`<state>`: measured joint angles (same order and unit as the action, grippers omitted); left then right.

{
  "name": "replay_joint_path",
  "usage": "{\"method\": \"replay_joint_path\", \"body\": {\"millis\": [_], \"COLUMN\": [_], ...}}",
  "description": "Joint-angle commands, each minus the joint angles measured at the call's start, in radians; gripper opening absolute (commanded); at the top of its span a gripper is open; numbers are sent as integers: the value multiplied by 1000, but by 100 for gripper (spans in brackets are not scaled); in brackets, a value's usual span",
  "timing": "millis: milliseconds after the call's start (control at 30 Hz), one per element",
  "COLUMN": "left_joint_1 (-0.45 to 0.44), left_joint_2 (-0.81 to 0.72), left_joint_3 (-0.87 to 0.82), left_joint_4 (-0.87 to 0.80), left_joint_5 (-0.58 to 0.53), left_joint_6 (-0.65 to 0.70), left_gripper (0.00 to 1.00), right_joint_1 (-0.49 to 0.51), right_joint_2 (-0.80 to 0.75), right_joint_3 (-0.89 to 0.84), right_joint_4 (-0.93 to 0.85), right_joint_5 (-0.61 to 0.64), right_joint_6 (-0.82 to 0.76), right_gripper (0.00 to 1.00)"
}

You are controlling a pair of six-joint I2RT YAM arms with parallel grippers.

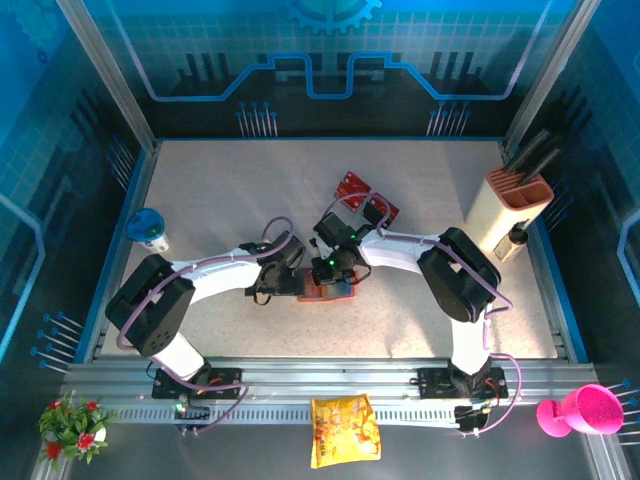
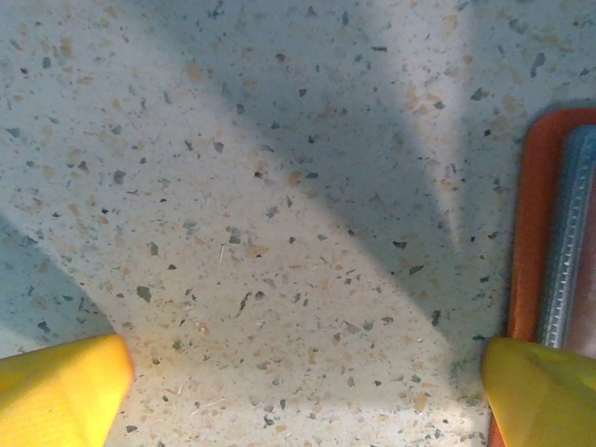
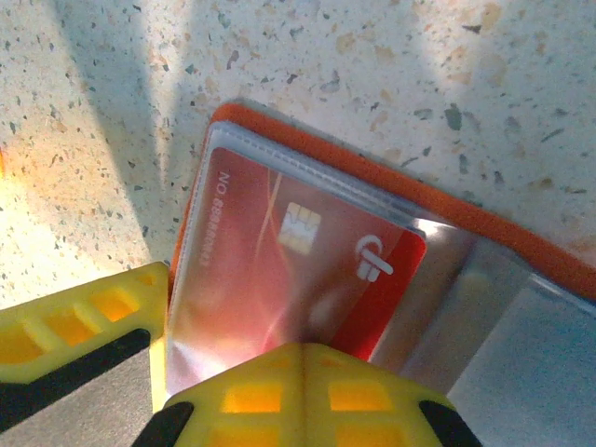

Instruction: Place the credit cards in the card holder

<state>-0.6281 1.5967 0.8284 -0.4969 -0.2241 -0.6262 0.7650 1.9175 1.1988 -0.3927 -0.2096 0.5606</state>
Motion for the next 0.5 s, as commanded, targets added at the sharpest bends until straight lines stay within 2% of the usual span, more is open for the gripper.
{"method": "replay_joint_path", "body": {"millis": [0,233,467], "left_joint_1": [6,25,50], "left_joint_2": [-22,-102,-72], "left_joint_3": [-29,-12,-2], "left_joint_4": [-4,-44,-50], "left_joint_5": [13,-16,-13], "left_joint_6": [2,-9,2], "left_gripper": [99,99,99], "right_joint_1": [8,-7,-7], "right_joint_2": [-64,-134,-111], "right_joint_3": [-18,-74,-77], "right_joint_4": [-27,-47,-45], "right_joint_5": [-12,50,65], "right_joint_6": [16,26,30], "right_gripper": [0,0,0]}}
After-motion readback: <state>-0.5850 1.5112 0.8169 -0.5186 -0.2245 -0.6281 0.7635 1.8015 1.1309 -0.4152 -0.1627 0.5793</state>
